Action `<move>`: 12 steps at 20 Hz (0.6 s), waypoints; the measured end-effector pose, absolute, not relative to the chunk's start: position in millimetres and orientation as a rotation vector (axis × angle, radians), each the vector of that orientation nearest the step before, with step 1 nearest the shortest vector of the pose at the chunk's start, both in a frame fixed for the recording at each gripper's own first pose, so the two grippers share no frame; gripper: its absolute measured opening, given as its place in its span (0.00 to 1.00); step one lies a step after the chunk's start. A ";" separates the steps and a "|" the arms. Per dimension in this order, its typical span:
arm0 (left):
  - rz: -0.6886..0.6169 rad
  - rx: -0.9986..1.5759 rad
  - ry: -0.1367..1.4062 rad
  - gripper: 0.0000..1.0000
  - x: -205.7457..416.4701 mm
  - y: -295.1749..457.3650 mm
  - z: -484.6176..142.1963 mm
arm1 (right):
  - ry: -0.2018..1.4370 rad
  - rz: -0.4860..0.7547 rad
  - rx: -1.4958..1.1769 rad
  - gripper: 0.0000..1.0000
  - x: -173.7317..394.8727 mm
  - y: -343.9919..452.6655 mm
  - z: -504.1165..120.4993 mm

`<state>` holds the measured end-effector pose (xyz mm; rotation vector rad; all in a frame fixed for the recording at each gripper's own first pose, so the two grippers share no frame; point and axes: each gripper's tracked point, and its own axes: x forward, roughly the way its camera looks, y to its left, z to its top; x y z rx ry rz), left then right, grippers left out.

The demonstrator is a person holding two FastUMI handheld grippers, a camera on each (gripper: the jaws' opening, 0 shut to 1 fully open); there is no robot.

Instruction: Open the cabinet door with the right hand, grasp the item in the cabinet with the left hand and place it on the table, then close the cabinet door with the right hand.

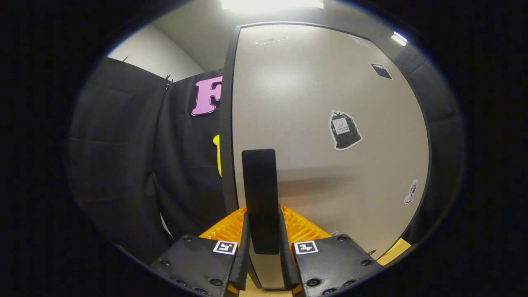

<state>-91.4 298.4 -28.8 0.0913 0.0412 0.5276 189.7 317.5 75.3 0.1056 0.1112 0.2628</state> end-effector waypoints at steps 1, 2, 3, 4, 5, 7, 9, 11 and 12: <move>0.514 0.090 0.034 0.87 -87.7 294.4 -27.6 | 0.110 0.271 0.088 0.35 187.1 317.1 77.0; 0.494 0.084 0.031 0.87 -82.8 287.8 -26.0 | 0.128 0.279 0.072 0.27 186.8 316.9 76.5; 0.473 0.082 0.029 0.87 -76.5 281.8 -26.1 | 0.126 0.288 0.075 0.22 184.5 317.1 74.7; 0.455 0.084 0.026 0.87 -71.4 274.7 -25.5 | 0.129 0.307 0.068 0.13 183.4 317.4 76.1; 0.436 0.087 0.020 0.87 -64.8 268.9 -24.1 | 0.132 0.328 0.069 0.13 180.6 315.6 75.9; 0.376 0.077 0.013 0.87 -53.2 248.6 -18.1 | 0.146 0.368 0.088 0.14 170.9 314.8 77.7; 0.311 0.076 -0.005 0.87 -40.4 225.6 -8.1 | 0.150 0.408 0.100 0.13 161.6 313.3 80.6; 0.282 0.080 -0.040 0.87 -33.9 209.2 3.7 | 0.154 0.458 0.112 0.11 157.7 307.7 80.1; 0.260 0.064 -0.045 0.87 -29.8 195.1 5.9 | 0.161 0.483 0.110 0.13 154.9 305.8 79.8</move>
